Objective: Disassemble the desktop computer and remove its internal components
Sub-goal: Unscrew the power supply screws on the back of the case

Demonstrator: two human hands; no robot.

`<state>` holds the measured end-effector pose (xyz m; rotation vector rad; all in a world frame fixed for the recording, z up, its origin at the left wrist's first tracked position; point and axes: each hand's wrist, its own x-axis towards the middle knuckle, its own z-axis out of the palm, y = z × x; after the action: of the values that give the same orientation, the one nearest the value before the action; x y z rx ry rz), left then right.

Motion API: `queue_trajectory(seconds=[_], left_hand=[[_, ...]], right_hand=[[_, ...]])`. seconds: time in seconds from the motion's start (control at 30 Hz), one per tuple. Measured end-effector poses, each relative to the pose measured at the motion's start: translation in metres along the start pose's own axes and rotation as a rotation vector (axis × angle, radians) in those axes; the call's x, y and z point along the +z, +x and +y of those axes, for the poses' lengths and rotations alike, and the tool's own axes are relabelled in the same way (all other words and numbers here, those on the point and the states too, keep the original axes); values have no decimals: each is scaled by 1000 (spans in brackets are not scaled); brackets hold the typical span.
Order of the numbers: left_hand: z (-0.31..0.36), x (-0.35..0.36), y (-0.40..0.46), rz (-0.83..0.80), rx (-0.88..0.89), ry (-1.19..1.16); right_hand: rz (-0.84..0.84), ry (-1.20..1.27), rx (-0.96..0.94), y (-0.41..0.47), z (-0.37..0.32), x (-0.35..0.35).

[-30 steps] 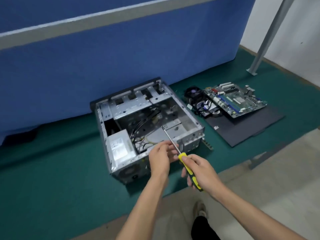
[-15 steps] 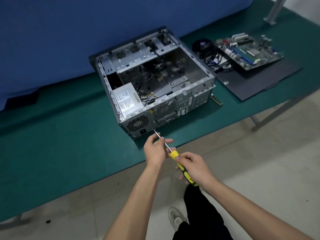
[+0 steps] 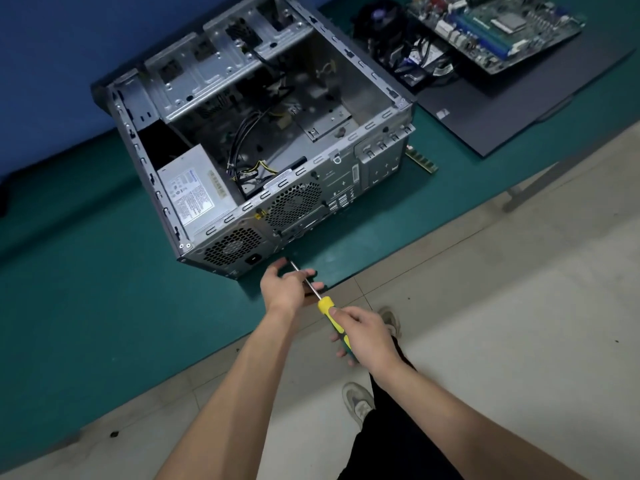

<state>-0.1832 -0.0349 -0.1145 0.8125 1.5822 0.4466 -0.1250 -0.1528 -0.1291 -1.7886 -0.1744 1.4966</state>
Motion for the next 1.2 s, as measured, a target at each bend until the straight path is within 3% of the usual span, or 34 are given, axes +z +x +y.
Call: queue_trajectory(seconds=[0.57,0.83,1.2], left_hand=[[4,0,16,84,3,-39],[-6,-35,8,181,38,-46],[-5,-64,7,188,82,-29]], right_hand=[[-49,9,-7,18,-8,6],[-136,-128,-6,11,-2,26],[-165,-75,-20,-2,4,54]])
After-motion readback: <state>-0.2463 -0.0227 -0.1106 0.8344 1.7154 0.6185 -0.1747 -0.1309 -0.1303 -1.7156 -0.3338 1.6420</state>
